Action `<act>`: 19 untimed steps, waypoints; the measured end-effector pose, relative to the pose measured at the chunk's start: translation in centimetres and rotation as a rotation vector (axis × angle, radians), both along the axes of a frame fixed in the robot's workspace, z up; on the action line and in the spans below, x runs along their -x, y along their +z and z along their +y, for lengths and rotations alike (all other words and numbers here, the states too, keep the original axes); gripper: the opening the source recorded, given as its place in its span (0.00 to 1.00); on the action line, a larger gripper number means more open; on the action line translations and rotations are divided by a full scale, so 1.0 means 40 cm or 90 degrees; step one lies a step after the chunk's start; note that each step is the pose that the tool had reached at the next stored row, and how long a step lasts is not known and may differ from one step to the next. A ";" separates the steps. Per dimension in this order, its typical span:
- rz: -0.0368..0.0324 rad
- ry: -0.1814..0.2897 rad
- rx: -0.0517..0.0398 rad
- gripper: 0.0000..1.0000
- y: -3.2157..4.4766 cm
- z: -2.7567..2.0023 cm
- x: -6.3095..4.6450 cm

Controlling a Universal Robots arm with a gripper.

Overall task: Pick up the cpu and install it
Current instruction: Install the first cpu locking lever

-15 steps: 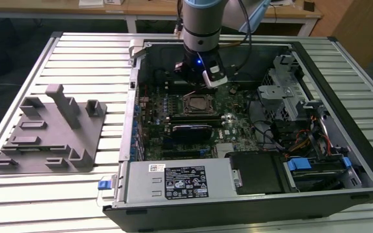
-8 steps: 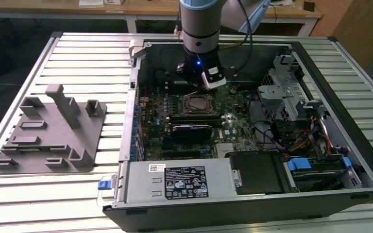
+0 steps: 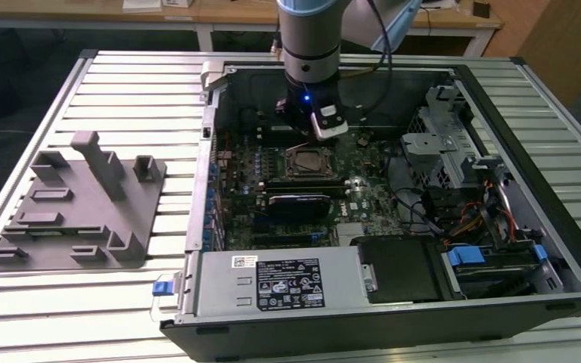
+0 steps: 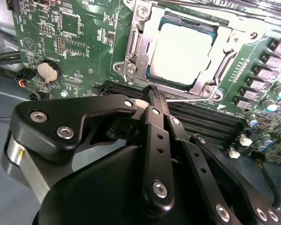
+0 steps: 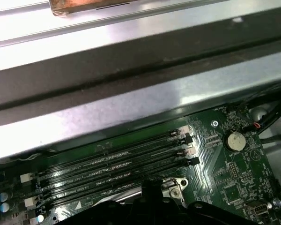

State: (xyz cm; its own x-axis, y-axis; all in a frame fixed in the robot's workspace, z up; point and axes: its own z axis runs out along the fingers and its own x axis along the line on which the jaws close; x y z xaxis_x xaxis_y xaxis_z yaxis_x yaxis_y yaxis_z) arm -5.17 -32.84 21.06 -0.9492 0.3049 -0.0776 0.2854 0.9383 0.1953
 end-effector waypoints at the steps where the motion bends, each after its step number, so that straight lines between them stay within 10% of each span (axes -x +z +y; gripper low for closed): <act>1: 0.0000 -0.001 0.0000 0.11 0.000 0.002 0.001; 13: -0.0029 -0.018 -0.0001 0.11 -0.008 0.016 0.019; 19: -0.0111 -0.029 0.0018 0.11 -0.013 0.019 0.021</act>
